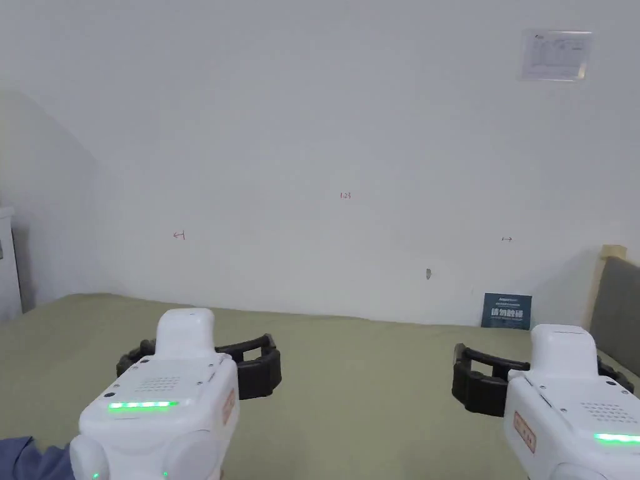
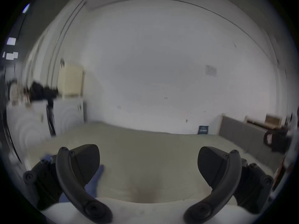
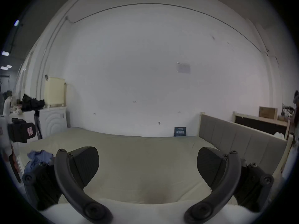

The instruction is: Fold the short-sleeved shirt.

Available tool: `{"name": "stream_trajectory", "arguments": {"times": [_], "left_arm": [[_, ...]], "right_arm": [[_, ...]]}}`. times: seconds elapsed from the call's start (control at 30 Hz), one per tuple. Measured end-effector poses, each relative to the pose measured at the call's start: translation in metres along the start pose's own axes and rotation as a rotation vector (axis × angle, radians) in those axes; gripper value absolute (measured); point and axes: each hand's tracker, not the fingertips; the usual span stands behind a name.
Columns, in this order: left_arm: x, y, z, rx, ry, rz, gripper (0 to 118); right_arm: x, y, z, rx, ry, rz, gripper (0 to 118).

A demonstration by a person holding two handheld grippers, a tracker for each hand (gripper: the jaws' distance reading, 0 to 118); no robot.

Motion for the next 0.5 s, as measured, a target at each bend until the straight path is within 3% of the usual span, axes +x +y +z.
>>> {"name": "stream_trajectory", "arguments": {"times": [0.1,0.3,0.5], "left_arm": [[0.0052,0.0023,0.0003,0.008,0.011,-0.047,118],[-0.0018,0.0015,-0.0012,-0.021,-0.026,-0.006,118],[-0.001,0.0022,0.0029,-0.05,-0.028,-0.026,118]], "right_arm": [[0.0021,-0.0027,0.0012,0.007,-0.024,0.016,118],[-0.0046,-0.0064,0.0045,0.02,-0.026,0.052,118],[-0.0057,-0.0085,0.006,-0.005,-0.037,0.03,114]]}}
